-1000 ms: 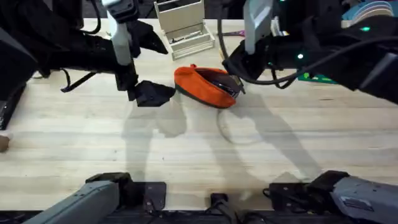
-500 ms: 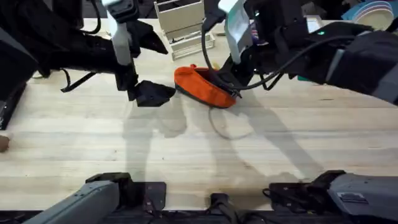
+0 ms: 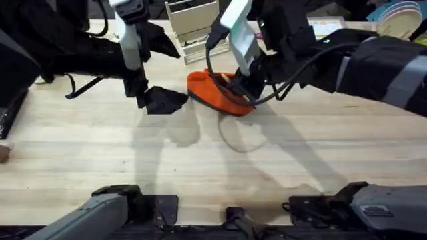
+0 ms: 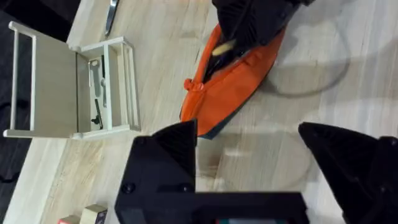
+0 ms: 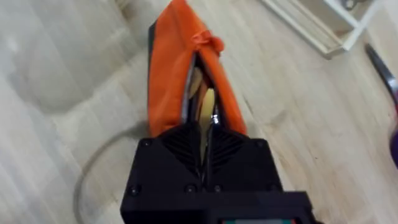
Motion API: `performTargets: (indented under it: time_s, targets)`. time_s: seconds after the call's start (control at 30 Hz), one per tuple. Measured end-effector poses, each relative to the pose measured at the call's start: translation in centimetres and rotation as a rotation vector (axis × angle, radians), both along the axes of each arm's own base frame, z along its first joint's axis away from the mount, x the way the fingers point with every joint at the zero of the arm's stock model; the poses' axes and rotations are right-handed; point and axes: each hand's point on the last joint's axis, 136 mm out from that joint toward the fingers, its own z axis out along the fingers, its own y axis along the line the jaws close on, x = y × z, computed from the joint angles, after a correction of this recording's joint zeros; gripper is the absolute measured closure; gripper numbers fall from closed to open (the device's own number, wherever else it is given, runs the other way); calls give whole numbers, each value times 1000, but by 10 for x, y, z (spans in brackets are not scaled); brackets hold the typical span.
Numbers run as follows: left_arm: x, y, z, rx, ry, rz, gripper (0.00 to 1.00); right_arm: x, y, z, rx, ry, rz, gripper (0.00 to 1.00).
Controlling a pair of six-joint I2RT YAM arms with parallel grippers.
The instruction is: Unzip the bag, pick up the pens from the table one at a time and place them inside, then zip the bag closed.
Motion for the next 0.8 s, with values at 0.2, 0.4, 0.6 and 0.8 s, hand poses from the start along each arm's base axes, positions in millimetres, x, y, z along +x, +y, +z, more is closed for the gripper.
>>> performTargets:
  time_s: [0.2, 0.4, 0.6, 0.8]
  targets:
    - [0, 0, 0, 0, 0, 0, 8, -4, 5, -2, -25, -20, 56, 970]
    - [0, 0, 0, 0, 0, 0, 7, 1, 9, -13, -38, -18, 71, 970]
    - [0, 0, 0, 0, 0, 0, 7, 12, 16, -27, -35, -26, 73, 970]
    - [0, 0, 0, 0, 0, 0, 8, 25, 24, -22, -2, -83, 73, 970]
